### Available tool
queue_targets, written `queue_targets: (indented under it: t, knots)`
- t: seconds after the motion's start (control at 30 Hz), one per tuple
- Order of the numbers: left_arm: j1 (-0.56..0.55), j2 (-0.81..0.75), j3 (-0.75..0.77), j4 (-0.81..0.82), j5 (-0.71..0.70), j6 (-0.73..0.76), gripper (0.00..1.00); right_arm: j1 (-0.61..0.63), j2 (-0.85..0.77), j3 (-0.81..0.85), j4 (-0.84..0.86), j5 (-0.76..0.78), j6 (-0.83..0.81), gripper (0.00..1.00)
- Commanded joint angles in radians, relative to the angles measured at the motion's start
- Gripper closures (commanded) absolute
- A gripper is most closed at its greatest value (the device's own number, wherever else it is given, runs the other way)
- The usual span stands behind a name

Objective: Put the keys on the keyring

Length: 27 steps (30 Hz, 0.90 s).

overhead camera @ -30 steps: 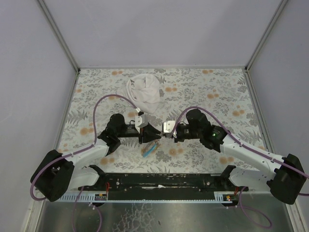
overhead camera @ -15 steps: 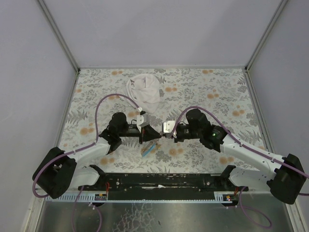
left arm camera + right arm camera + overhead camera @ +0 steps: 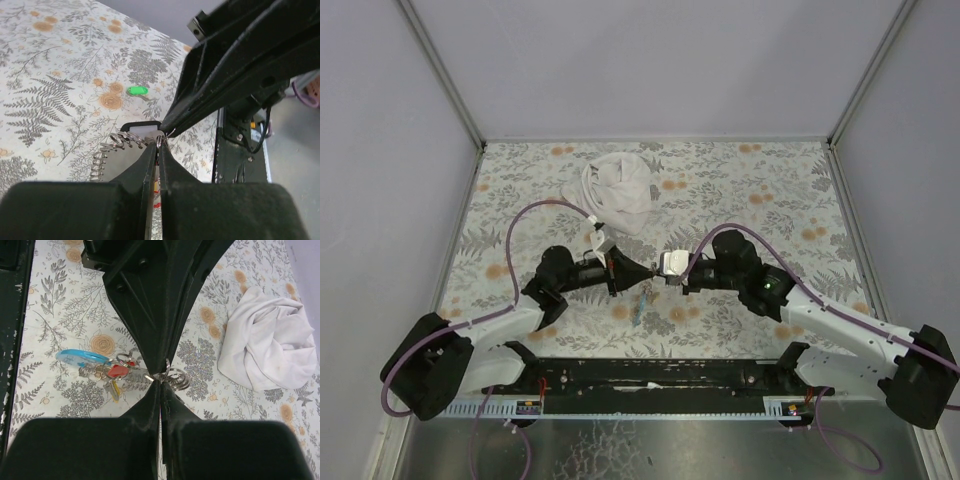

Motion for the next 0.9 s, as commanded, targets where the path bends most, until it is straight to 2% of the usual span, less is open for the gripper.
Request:
queue_targets:
  t: [0.0,0.17,0.37,0.53,0.67,0.7,0.77,0.87]
  knots:
    - [0.015,-0.029,-0.060,0.222,-0.223,-0.193,1.00,0.020,-0.024,-0.057,0.070,0.020,0.055,1.00]
    - [-0.013,-0.021,-0.119,0.351,-0.372,-0.328,1.00,0.043,-0.008,-0.095,0.167,0.041,0.075,1.00]
    - [-0.105,0.012,-0.170,0.499,-0.575,-0.395,1.00,0.071,0.037,-0.117,0.272,0.048,0.098,1.00]
    - [-0.112,0.009,-0.209,0.546,-0.645,-0.432,1.00,0.076,0.031,-0.128,0.283,0.075,0.097,1.00]
    - [-0.112,0.012,-0.214,0.539,-0.621,-0.420,1.00,0.076,-0.001,-0.124,0.268,0.115,0.082,1.00]
    - [-0.111,0.013,-0.217,0.538,-0.607,-0.406,0.97,0.076,-0.007,-0.115,0.255,0.126,0.071,1.00]
    - [-0.111,0.006,-0.226,0.533,-0.585,-0.382,0.83,0.076,-0.012,-0.083,0.211,0.139,0.051,1.00]
    - [-0.111,-0.029,-0.229,0.476,-0.535,-0.313,0.70,0.076,-0.009,-0.025,0.134,0.114,0.018,1.00]
